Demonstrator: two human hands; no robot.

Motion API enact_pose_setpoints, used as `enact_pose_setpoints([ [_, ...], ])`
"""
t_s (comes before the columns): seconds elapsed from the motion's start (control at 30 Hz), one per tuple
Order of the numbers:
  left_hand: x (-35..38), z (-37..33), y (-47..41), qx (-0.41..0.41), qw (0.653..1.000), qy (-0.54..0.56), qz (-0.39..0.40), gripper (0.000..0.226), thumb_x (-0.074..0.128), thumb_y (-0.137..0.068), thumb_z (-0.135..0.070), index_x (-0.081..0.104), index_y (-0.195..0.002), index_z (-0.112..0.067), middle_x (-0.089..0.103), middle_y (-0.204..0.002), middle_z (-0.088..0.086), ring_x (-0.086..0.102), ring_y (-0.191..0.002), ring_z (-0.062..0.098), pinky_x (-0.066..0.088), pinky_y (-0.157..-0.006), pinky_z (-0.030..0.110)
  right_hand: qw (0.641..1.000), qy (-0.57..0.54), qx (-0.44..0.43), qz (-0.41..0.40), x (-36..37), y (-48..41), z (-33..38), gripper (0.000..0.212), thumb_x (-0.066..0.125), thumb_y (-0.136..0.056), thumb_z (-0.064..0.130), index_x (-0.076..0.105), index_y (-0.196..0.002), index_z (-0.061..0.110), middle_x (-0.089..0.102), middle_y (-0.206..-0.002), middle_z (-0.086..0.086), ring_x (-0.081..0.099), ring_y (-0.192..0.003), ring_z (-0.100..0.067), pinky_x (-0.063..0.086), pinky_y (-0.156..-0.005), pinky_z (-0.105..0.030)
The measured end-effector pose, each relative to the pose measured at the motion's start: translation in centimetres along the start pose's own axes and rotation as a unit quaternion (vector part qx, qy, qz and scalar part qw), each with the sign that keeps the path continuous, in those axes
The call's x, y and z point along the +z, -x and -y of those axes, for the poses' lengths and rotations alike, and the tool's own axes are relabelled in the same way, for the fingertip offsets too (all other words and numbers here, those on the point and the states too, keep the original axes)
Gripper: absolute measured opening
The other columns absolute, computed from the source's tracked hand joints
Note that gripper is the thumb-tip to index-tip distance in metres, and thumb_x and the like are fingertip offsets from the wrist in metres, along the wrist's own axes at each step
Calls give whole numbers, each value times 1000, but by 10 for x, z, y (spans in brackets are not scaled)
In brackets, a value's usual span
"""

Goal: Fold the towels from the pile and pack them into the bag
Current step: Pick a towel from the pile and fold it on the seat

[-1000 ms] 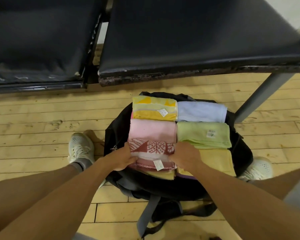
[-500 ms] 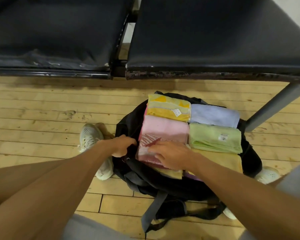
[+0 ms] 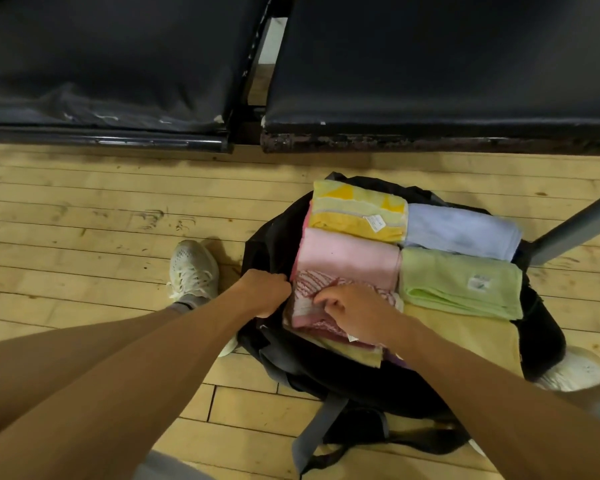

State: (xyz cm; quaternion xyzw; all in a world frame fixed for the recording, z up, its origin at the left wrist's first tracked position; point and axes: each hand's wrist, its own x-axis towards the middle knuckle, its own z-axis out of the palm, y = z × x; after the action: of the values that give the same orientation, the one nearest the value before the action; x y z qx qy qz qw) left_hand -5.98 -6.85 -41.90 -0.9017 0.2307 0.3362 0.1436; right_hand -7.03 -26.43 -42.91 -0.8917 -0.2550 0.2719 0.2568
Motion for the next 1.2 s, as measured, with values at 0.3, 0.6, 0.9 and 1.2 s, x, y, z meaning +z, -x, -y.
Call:
enact_pose_setpoints([
  [0.3,2,28,33,46,931,363,-21,40,43,-79,9,59,-90,-25,52,-105,-7,52,-109,20,40,-99,36,994,-24,69,82,-5,-19,2,63,40,-76,0,68,-121,34,64,-130,8,58,-120,-22,49,-100,-38],
  [0.6,-34,-23,30,89,995,50,-21,17,55,-94,-37,70,-97,-30,62,-90,-9,56,-99,19,36,-90,35,976,-135,116,125,-23,-13,2,41,46,-91,-4,68,-120,13,66,-122,-4,62,-109,-25,53,-91,-35],
  [0.9,-21,1,41,112,915,379,-74,9,67,-88,-12,73,-81,-14,62,-84,-16,59,-81,2,46,-81,26,954,-120,200,190,-41,-3,-7,35,48,-97,8,63,-127,18,66,-116,-3,68,-88,-17,57,-87,-33],
  [1.2,-31,-29,35,132,986,88,-49,6,56,-93,-33,59,-91,-29,57,-86,-10,51,-76,11,39,-70,28,949,-138,197,204,-33,-7,-2,33,48,-95,-1,65,-122,3,64,-122,-13,66,-103,-24,55,-94,-36],
])
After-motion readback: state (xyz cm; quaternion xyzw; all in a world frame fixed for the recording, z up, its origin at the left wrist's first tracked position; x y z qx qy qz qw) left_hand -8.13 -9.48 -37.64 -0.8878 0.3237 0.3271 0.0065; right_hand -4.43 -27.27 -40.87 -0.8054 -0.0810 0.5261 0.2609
